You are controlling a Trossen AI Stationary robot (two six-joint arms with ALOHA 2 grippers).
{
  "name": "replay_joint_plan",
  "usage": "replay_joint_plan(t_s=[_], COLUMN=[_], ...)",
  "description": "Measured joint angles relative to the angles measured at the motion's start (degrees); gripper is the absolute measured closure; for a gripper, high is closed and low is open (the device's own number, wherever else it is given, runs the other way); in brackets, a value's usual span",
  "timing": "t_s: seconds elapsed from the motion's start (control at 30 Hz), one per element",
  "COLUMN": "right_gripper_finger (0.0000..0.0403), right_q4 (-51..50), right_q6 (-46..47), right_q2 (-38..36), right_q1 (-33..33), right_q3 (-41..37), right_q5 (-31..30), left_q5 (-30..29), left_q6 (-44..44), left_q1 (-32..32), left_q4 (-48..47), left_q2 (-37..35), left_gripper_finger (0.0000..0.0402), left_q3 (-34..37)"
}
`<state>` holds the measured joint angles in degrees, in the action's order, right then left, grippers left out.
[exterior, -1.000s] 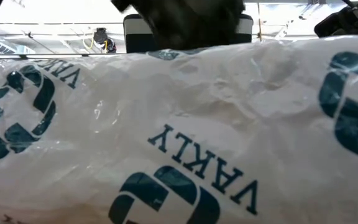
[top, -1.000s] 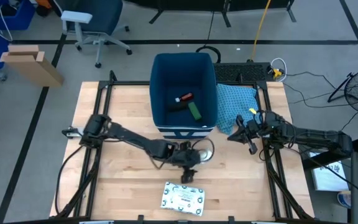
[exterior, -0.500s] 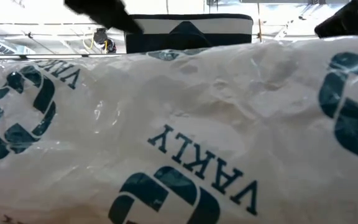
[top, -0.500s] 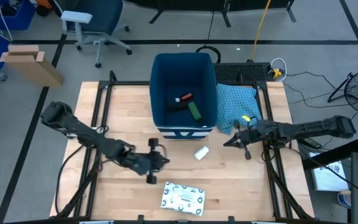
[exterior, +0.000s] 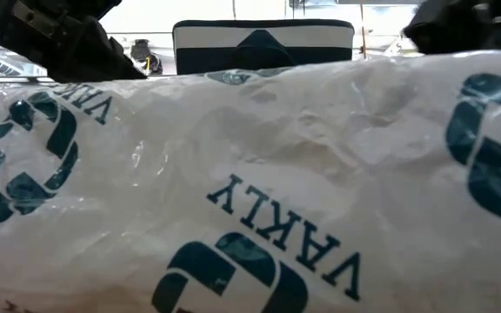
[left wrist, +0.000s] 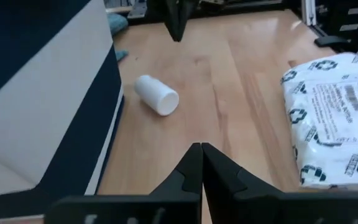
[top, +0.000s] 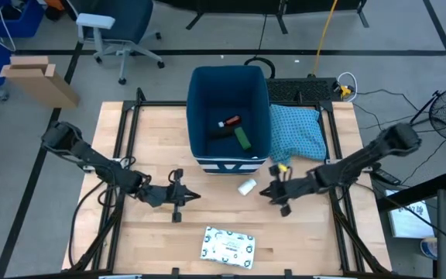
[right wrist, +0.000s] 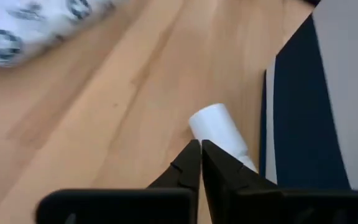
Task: Pick & place medical supplies in basket/bin
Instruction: Put the white pill bottle into the blue bin
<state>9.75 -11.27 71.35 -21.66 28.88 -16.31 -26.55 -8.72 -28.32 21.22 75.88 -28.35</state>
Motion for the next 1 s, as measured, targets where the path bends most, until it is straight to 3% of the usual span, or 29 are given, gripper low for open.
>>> replay_joint_plan(t_s=[0.2,0.37,0.5,0.63,0.87,1.0], right_gripper_finger=[0.031,0.0219,0.017,0.0153,0.0158,0.0159], right_q4=[-5.4,-5.8,-6.0,-8.2,-7.8,-6.7], right_q6=[-1.6,-7.0,-7.6,-8.9,-11.4,-12.5], right_q2=[11.6,16.2,18.1,20.7,26.1,28.0], right_q1=[0.7,0.6,1.6,3.7,8.8,9.7], right_q3=[9.4,12.9,14.1,16.3,19.6,19.6], right_q5=[-2.1,-4.9,-4.5,-4.1,2.1,1.5], left_q5=[1.1,2.1,2.8,3.0,3.0,3.2], left_q6=[-0.9,-0.9,-0.6,-0.6,-0.4,-0.4], left_q1=[0.0,0.0,0.0,0.0,0.0,0.0], left_q4=[0.1,0.1,0.0,0.0,0.1,0.1], left_q2=[0.0,0.0,0.0,0.0,0.0,0.0], left_gripper_finger=[0.0389,0.0396,0.0396,0.0387,0.0397,0.0395], left_q3=[0.0,0.0,0.0,0.0,0.0,0.0])
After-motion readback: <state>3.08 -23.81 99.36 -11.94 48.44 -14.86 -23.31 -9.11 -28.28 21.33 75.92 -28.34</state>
